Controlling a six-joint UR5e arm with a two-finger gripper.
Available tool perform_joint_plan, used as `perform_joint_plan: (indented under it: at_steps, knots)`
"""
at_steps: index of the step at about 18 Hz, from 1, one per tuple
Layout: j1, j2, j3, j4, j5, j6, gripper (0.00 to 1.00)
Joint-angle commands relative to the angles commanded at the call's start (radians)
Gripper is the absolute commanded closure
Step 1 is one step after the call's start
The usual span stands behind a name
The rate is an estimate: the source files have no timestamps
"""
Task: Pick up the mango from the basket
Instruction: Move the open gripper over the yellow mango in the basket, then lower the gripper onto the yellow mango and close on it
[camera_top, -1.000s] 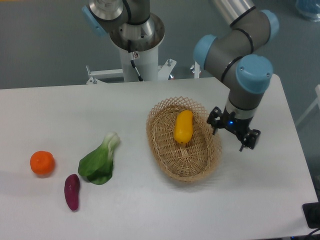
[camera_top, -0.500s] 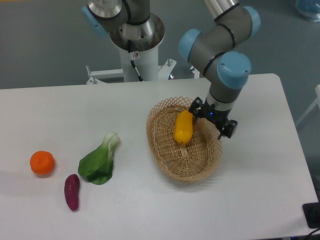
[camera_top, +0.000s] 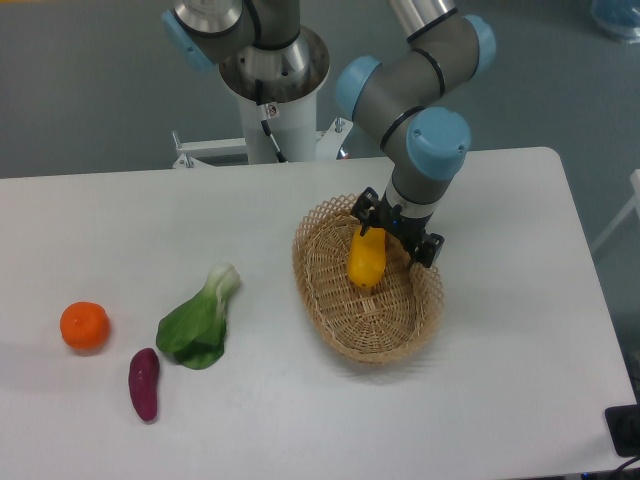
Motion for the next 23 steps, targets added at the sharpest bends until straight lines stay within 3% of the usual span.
perform_joint_plan:
  at_steps: [19,23]
  knots:
    - [-0.041,-0.029,-0.038,0.009,0.005,-0.106,0.00]
    - [-0.058,-0.040,-0.069,0.083,0.012,-0.129,0.00]
